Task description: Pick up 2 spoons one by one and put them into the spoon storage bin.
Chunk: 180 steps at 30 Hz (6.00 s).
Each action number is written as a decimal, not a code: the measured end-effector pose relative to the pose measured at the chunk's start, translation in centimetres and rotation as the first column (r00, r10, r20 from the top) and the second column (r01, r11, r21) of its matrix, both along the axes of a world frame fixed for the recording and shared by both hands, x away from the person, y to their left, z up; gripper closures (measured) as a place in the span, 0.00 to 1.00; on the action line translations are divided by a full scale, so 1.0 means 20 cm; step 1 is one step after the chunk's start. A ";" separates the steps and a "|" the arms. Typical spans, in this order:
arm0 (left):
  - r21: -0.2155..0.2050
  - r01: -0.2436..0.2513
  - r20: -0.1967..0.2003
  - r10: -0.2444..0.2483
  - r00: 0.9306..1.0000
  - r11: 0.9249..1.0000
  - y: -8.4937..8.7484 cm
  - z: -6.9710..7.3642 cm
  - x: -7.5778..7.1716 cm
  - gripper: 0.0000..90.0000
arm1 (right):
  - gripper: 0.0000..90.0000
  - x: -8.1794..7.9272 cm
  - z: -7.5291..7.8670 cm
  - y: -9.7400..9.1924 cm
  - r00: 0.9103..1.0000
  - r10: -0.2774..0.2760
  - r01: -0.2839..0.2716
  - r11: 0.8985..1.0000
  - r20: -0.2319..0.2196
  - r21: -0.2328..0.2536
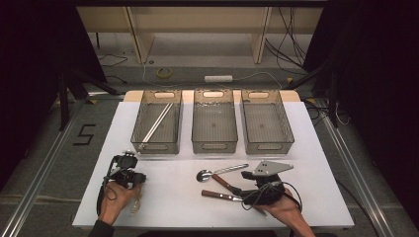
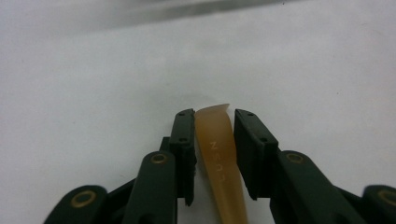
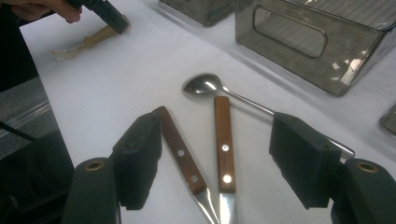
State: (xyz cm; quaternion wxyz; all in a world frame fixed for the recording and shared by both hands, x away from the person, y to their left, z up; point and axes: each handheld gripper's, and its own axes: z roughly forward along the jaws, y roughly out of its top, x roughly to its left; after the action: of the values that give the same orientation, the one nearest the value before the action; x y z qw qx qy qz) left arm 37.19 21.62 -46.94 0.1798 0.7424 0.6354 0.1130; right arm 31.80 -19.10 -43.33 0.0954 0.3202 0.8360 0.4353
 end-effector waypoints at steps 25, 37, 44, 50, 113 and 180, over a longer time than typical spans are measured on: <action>-0.027 0.106 0.130 -0.102 0.986 0.994 0.00 0.08 -0.03 0.82 | 0.40 0.00 0.01 0.00 1.000 -0.003 0.003 1.000 0.001 0.000; -0.137 0.192 0.209 -0.161 0.965 0.972 -0.04 0.24 -0.02 0.82 | 0.40 0.00 0.01 -0.01 1.000 -0.008 0.008 1.000 0.000 0.008; -0.166 0.244 0.265 -0.195 0.944 0.956 -0.12 0.36 0.02 0.82 | 0.40 0.01 0.01 -0.02 1.000 -0.013 0.013 1.000 0.002 0.013; -0.184 0.292 0.294 -0.231 0.927 0.938 -0.22 0.41 0.08 0.82 | 0.40 0.01 0.01 -0.02 1.000 -0.018 0.018 1.000 0.003 0.016; -0.197 0.328 0.425 -0.221 0.878 0.924 -0.81 0.46 0.83 0.81 | 0.37 0.01 0.01 -0.06 1.000 -0.013 0.013 0.999 0.007 0.040; -0.215 0.435 0.537 -0.266 0.801 0.874 -0.15 0.25 -0.10 0.19 | 0.40 0.38 0.05 0.13 0.974 0.221 -0.222 0.904 -0.045 -0.365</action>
State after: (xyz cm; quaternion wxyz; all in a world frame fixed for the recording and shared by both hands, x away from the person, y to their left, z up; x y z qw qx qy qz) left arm 35.09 18.62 -41.90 0.4739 0.7542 0.4274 0.1549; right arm 39.49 -16.56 -42.33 0.1027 0.2003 0.9336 0.2786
